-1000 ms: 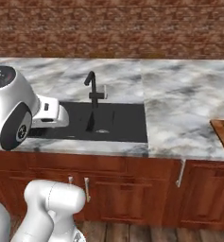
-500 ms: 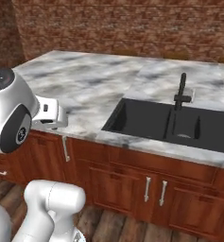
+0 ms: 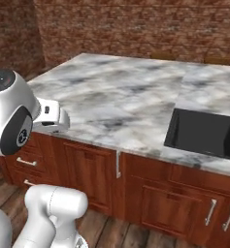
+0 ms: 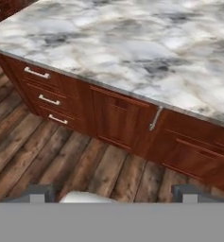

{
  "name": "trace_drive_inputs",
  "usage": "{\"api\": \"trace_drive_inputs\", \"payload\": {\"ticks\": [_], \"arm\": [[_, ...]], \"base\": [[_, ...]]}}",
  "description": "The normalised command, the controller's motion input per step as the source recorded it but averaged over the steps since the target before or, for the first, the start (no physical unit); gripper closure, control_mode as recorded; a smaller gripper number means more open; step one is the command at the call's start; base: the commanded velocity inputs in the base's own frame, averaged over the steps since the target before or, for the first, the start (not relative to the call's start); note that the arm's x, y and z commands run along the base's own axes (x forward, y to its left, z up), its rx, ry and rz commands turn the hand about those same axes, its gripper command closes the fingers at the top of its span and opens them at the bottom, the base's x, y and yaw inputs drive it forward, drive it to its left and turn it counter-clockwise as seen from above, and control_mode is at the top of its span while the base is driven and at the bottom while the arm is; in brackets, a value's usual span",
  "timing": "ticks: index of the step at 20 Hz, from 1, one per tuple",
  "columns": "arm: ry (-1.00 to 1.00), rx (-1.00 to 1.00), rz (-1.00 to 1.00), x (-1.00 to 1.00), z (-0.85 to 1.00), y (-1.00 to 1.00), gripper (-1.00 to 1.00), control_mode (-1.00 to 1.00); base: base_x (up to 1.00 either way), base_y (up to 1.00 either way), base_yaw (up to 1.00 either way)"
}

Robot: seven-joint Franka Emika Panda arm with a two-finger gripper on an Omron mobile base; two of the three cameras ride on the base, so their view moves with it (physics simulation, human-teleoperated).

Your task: Retrieve the sausage and cheese from the fridge and place them on the cutting board on the counter.

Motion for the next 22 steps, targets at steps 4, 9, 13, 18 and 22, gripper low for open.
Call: {"api": "trace_drive_inputs", "payload": {"ticks": [4, 9, 13, 18, 22], "arm": [[0.0, 0.0, 0.0, 0.0, 0.0, 0.0, -1.0, 1.0], [0.0, 0.0, 0.0, 0.0, 0.0, 0.0, -1.0, 1.0], [0.0, 0.0, 0.0, 0.0, 0.0, 0.0, -1.0, 1.0], [0.0, 0.0, 0.0, 0.0, 0.0, 0.0, -1.0, 1.0], [0.0, 0.0, 0.0, 0.0, 0.0, 0.0, -1.0, 1.0]], "base": [[0.02, 1.0, 0.07], [0.04, 1.0, 0.19], [0.0, 1.0, 0.4], [-0.04, 1.0, 0.42], [0.33, 1.0, 0.36]]}}
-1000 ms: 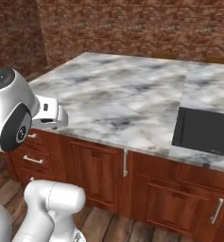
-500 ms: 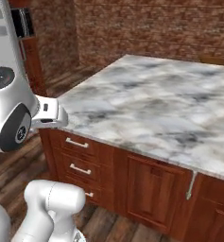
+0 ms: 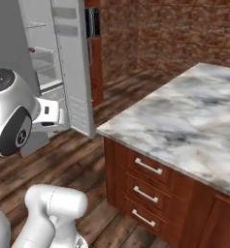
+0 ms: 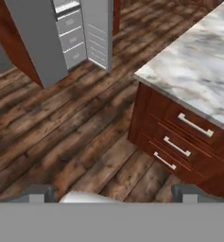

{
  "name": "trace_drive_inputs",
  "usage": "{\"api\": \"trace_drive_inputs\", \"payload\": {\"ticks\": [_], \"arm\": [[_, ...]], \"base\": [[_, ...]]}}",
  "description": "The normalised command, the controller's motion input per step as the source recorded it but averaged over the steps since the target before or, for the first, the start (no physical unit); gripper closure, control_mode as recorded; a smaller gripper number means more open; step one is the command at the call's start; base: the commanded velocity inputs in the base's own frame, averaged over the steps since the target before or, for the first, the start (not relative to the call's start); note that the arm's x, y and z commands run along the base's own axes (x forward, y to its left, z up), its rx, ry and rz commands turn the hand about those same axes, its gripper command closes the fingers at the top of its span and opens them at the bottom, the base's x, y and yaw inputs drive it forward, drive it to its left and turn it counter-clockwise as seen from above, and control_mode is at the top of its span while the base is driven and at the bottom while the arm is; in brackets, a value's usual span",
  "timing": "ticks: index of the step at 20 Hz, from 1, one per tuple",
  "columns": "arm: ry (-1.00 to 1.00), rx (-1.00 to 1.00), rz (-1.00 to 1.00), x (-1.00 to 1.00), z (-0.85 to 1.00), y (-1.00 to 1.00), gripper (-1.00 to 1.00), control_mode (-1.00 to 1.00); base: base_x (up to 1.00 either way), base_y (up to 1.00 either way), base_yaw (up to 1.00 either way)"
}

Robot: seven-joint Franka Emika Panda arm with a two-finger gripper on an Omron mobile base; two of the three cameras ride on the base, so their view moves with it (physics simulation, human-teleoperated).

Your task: Retrieve the sausage and cheese from the fridge and place them on the cutting board on the counter.

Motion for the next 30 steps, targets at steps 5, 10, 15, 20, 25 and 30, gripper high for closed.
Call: {"api": "trace_drive_inputs", "payload": {"ticks": [5, 10, 15, 20, 25, 30], "arm": [[0.0, 0.0, 0.0, 0.0, 0.0, 0.0, -1.0, 1.0], [0.0, 0.0, 0.0, 0.0, 0.0, 0.0, -1.0, 1.0], [0.0, 0.0, 0.0, 0.0, 0.0, 0.0, -1.0, 1.0], [0.0, 0.0, 0.0, 0.0, 0.0, 0.0, -1.0, 1.0], [0.0, 0.0, 0.0, 0.0, 0.0, 0.0, -1.0, 1.0], [0.0, 0.0, 0.0, 0.0, 0.0, 0.0, -1.0, 1.0]], "base": [[0.93, 0.92, 0.29], [0.99, 0.48, 0.19], [1.0, 0.47, 0.19], [1.0, 0.19, 0.19], [1.0, -0.01, 0.1], [0.95, -0.01, 0.08]]}}
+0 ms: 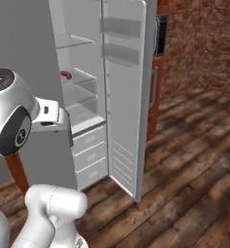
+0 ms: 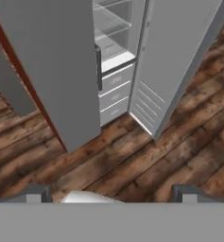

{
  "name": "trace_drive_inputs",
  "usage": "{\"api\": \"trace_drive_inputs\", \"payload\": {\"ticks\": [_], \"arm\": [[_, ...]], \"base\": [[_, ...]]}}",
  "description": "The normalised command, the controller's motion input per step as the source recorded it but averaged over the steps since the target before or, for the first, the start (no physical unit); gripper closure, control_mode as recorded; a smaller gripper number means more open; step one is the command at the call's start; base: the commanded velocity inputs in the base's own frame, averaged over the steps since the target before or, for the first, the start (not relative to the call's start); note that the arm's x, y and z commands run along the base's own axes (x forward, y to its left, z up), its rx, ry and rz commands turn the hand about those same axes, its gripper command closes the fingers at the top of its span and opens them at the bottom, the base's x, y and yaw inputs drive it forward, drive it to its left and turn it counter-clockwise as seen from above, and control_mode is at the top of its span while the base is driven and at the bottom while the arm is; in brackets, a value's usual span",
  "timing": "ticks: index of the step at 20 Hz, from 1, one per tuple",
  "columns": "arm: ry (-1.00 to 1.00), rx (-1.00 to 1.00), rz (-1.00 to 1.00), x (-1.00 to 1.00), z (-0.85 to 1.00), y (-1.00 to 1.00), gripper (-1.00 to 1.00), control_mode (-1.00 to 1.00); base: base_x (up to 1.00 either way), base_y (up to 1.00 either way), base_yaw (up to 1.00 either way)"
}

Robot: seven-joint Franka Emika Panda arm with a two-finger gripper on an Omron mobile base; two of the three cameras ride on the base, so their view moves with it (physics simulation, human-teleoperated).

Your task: Retrieve the sausage and cheese from the fridge and place them on the cutting board on the counter.

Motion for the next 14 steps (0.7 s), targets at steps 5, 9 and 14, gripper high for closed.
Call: {"api": "trace_drive_inputs", "payload": {"ticks": [5, 9, 14], "arm": [[0.0, 0.0, 0.0, 0.0, 0.0, 0.0, -1.0, 1.0], [0.0, 0.0, 0.0, 0.0, 0.0, 0.0, -1.0, 1.0], [0.0, 0.0, 0.0, 0.0, 0.0, 0.0, -1.0, 1.0]], "base": [[0.82, 0.02, 0.11], [0.84, 0.11, 0.16], [0.69, 0.01, 0.23]]}}
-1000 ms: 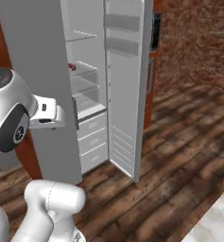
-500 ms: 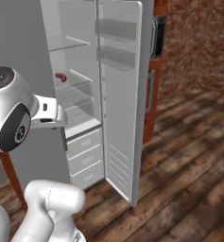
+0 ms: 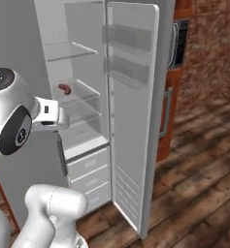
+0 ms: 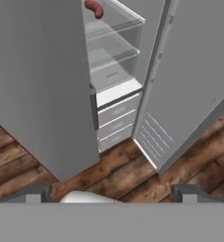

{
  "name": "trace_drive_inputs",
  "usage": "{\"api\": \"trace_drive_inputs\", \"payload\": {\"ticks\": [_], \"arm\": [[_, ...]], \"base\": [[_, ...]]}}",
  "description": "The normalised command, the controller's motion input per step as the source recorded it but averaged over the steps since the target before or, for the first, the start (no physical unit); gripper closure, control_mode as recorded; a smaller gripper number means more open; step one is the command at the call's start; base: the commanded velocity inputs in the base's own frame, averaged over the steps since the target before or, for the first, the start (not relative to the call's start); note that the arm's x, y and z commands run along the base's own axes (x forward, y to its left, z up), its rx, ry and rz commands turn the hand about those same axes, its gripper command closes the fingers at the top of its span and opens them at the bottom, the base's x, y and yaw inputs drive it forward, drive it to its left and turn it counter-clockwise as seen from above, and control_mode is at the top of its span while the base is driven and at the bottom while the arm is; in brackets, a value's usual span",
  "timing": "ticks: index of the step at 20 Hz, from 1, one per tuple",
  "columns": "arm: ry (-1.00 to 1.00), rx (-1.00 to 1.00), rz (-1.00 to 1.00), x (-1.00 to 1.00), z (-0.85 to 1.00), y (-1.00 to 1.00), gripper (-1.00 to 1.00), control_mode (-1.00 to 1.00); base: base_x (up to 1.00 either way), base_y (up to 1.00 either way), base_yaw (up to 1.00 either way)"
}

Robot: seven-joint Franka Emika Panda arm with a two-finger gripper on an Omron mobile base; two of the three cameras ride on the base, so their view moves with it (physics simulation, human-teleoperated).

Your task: Retrieve the sausage and cheese from the fridge and place them on the cutting board on the counter.

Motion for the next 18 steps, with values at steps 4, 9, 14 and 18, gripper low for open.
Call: {"api": "trace_drive_inputs", "payload": {"ticks": [4, 9, 14, 18], "arm": [[0.0, 0.0, 0.0, 0.0, 0.0, 0.0, -1.0, 1.0], [0.0, 0.0, 0.0, 0.0, 0.0, 0.0, -1.0, 1.0], [0.0, 0.0, 0.0, 0.0, 0.0, 0.0, -1.0, 1.0], [0.0, 0.0, 0.0, 0.0, 0.0, 0.0, -1.0, 1.0]], "base": [[0.59, -0.09, 0.37], [0.26, -0.43, 0.41], [0.62, -0.33, 0.27], [0.83, -0.15, 0.19]]}}
